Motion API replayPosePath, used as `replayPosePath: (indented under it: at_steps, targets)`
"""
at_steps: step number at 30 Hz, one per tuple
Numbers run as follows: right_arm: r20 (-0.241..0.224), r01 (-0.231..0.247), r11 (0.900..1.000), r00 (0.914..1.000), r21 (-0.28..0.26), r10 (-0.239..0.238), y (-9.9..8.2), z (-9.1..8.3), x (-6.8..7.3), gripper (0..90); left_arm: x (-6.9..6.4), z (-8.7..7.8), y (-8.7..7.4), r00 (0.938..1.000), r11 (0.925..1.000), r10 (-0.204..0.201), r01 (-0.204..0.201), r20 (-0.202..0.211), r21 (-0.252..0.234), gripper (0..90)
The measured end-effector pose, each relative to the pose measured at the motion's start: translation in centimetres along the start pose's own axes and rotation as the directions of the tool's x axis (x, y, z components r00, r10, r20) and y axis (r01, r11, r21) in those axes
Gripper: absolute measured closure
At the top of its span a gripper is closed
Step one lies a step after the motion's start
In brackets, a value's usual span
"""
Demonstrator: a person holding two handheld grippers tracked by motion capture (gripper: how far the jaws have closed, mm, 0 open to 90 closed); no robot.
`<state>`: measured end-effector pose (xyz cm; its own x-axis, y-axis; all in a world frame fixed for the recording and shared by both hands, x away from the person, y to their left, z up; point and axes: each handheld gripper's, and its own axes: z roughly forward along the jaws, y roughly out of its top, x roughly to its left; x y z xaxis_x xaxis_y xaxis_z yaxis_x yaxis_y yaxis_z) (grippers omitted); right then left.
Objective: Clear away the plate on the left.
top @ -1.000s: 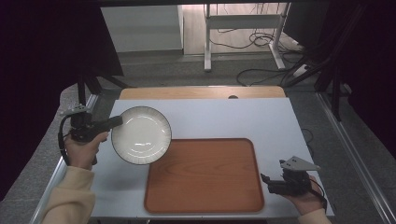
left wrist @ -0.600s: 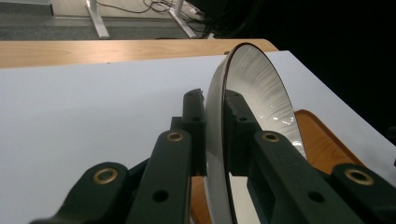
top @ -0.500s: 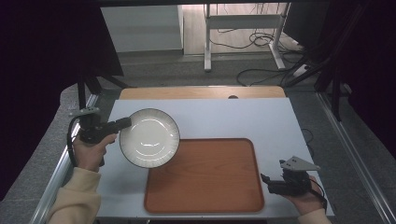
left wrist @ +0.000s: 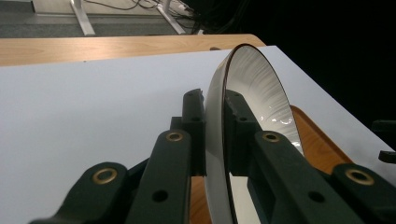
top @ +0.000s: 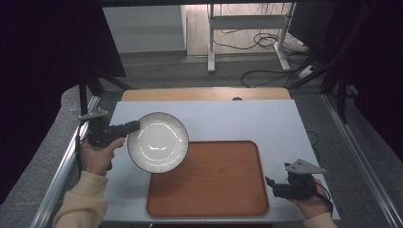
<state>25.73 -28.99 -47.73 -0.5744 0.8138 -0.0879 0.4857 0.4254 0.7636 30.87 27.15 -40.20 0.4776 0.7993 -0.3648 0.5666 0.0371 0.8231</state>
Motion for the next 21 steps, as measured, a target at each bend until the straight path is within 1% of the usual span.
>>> replayPosePath:
  at_steps: [9, 14, 18, 21]
  targets:
    - [0.000, -0.002, 1.0000, 1.0000, 0.002, 0.002, 0.0, 0.0, 0.0, 13.9, -0.6, 0.6, -0.1, 0.9998, 1.0000, -0.002, 0.002, 0.022, 0.000, 81.2]
    - [0.001, -0.002, 1.0000, 1.0000, 0.001, 0.002, 0.0, 0.0, 0.0, 13.9, -1.2, 1.1, -0.1, 0.9995, 0.9999, 0.011, -0.012, 0.030, 0.012, 80.9]
    - [0.002, -0.001, 1.0000, 1.0000, 0.000, 0.001, 0.0, 0.0, 0.0, 13.9, -1.5, 1.4, 0.0, 0.9991, 0.9999, 0.011, -0.012, 0.040, 0.012, 81.0]
    - [0.002, -0.001, 1.0000, 1.0000, 0.001, 0.001, 0.0, 0.0, 0.0, 13.9, -1.8, 1.7, -0.1, 0.9987, 0.9996, 0.015, -0.016, 0.048, 0.021, 80.9]
